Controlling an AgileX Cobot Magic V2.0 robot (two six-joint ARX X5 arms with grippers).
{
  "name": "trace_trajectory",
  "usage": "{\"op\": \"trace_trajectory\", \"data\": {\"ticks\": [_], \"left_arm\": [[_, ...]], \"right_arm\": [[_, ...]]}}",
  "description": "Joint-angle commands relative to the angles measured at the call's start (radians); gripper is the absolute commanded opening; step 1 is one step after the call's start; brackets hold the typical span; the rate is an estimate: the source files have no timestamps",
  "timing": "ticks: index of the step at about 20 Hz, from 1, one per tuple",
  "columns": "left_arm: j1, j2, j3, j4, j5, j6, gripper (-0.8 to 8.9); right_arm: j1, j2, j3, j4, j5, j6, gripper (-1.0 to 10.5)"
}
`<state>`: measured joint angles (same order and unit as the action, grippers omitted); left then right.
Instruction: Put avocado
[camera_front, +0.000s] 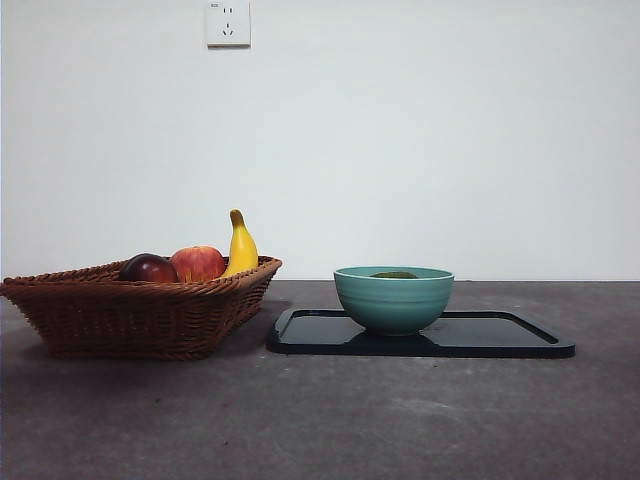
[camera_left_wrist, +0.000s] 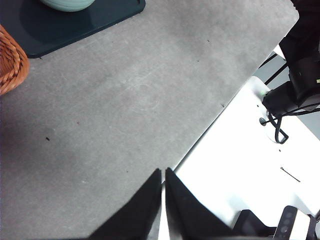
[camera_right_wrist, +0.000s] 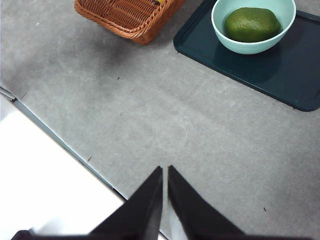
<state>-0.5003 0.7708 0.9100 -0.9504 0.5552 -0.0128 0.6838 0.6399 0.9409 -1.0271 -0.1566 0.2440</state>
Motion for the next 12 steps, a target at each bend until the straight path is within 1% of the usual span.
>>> {"op": "trace_trajectory", "data": {"ticks": [1, 2, 3, 4, 6, 8, 10, 12], "left_arm": [[-0.006, 0.001, 0.009, 0.012, 0.004, 0.021, 0.09], [0.007, -0.019, 0.010, 0.044, -0.010, 0.087, 0.09], [0.027, -0.039, 0.009, 0.084, -0.020, 0.135, 0.09], [0.067, -0.069, 0.004, 0.174, -0.039, 0.162, 0.08], [0.165, -0.142, -0.040, 0.391, -0.095, 0.165, 0.08], [0.279, -0.238, -0.128, 0.609, -0.188, 0.158, 0.08], [0.373, -0.328, -0.235, 0.758, -0.286, 0.158, 0.08], [0.446, -0.415, -0.344, 0.830, -0.355, 0.154, 0.08]], "right_arm": [[0.009, 0.005, 0.009, 0.013, 0.001, 0.010, 0.1], [0.009, 0.005, 0.009, 0.013, 0.001, 0.010, 0.1], [0.009, 0.005, 0.009, 0.013, 0.001, 0.010, 0.1], [0.009, 0.005, 0.009, 0.013, 0.001, 0.010, 0.1], [0.009, 0.005, 0.009, 0.013, 0.001, 0.010, 0.1], [0.009, 0.005, 0.009, 0.013, 0.001, 0.010, 0.1], [0.009, 0.005, 0.009, 0.013, 0.001, 0.010, 0.1], [0.009, 0.005, 0.009, 0.013, 0.001, 0.010, 0.1]]}}
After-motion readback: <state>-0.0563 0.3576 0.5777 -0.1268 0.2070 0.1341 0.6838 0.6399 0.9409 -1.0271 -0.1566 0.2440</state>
